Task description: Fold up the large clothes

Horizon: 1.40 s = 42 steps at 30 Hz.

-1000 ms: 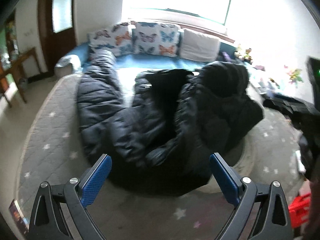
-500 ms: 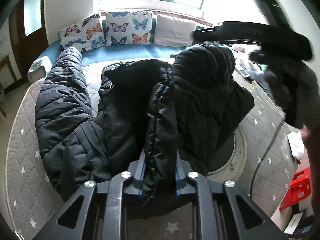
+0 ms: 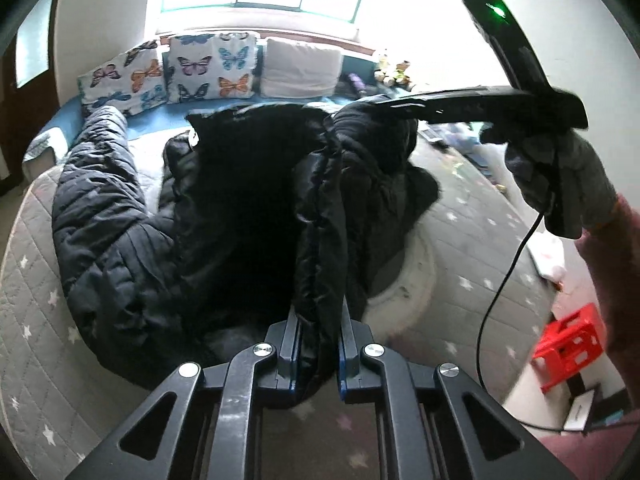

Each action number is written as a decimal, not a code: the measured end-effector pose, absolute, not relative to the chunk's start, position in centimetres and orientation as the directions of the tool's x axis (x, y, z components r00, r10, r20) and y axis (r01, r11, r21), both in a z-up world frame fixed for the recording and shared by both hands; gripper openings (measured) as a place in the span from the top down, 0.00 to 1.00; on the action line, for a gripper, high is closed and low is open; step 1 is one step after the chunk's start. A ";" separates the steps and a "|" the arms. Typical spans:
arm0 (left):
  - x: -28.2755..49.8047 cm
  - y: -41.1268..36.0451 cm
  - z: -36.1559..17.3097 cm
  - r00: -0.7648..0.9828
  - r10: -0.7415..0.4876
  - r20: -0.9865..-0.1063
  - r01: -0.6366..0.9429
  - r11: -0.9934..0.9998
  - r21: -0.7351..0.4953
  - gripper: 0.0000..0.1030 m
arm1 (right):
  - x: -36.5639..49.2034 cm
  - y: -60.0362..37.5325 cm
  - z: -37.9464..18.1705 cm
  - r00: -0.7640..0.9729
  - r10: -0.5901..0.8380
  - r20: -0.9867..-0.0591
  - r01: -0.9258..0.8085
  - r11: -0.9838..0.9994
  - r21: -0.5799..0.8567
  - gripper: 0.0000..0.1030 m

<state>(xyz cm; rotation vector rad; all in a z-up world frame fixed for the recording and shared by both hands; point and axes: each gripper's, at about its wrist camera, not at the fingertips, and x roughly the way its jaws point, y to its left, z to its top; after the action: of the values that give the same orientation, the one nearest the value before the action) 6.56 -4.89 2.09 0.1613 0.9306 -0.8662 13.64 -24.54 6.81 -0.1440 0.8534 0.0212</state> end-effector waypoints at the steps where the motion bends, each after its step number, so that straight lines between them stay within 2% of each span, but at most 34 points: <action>1: 6.0 -4.8 2.1 0.291 -0.588 -0.755 0.720 0.654 -0.232 0.87 | 12.4 -24.6 7.0 0.661 -0.034 -0.749 -0.086 0.989 -0.120 0.58; 3: 4.3 -4.4 2.2 0.273 -0.602 -0.751 0.740 0.630 -0.236 0.87 | 9.4 -24.7 6.9 0.663 -0.037 -0.748 -0.089 0.988 -0.128 0.65; 9: 0.4 -3.8 0.9 0.199 -0.619 -0.759 0.772 0.577 -0.268 0.87 | 5.1 -24.5 5.5 0.622 -0.052 -0.782 -0.100 0.984 -0.144 0.66; 12: -0.4 -3.7 0.5 0.182 -0.617 -0.766 0.783 0.562 -0.266 0.87 | 4.4 -24.3 7.6 0.670 -0.060 -0.740 -0.092 0.982 -0.162 0.65; 13: -0.8 -3.5 0.6 0.181 -0.623 -0.761 0.787 0.556 -0.268 0.87 | 4.5 -24.4 8.4 0.681 -0.044 -0.731 -0.093 0.985 -0.147 0.60; 16: -0.9 -3.5 0.5 0.160 -0.636 -0.755 0.791 0.540 -0.288 0.87 | 6.5 -24.6 10.1 0.704 0.010 -0.710 -0.098 0.992 -0.084 0.34; 19: -1.6 -4.0 -0.1 0.133 -0.635 -0.761 0.798 0.524 -0.297 0.87 | 10.1 -24.3 9.7 0.691 0.018 -0.723 -0.110 0.991 -0.081 0.33; 23: -2.5 -4.0 -0.4 0.101 -0.637 -0.764 0.813 0.496 -0.306 0.87 | 14.6 -24.5 6.1 0.599 0.032 -0.800 -0.119 0.992 -0.050 0.33; 25: -2.8 -3.5 -0.2 0.084 -0.638 -0.766 0.817 0.484 -0.313 0.87 | 15.0 -24.6 3.4 0.511 -0.001 -0.860 -0.124 0.989 -0.075 0.33; 29: -3.2 -0.9 2.0 0.119 -0.655 -0.746 0.820 0.489 -0.298 0.87 | 12.1 -25.5 0.1 0.416 -0.079 -0.906 -0.150 0.977 -0.154 0.33; 33: -1.9 1.5 5.7 0.209 -0.675 -0.707 0.812 0.523 -0.260 0.85 | 8.1 -27.0 -3.0 0.315 -0.103 -0.943 -0.124 0.981 -0.149 0.33; 37: 1.8 1.5 7.5 0.306 -0.632 -0.712 0.769 0.605 -0.207 0.85 | 5.3 -27.7 -6.2 0.227 -0.130 -0.965 -0.114 0.981 -0.159 0.33; 39: 4.6 1.2 7.7 0.339 -0.592 -0.731 0.737 0.650 -0.185 0.85 | 5.2 -27.8 -5.3 0.261 -0.148 -0.954 -0.114 0.977 -0.182 0.33; 42: 10.4 0.2 7.9 0.340 -0.576 -0.744 0.675 0.700 -0.233 0.85 | 5.8 -27.8 -2.3 0.357 -0.150 -0.922 -0.096 0.976 -0.196 0.33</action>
<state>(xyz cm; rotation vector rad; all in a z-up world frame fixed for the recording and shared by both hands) 10.44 0.20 7.90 0.1243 0.9128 -0.8167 5.81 -27.84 -2.26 -0.2315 1.2081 -0.0356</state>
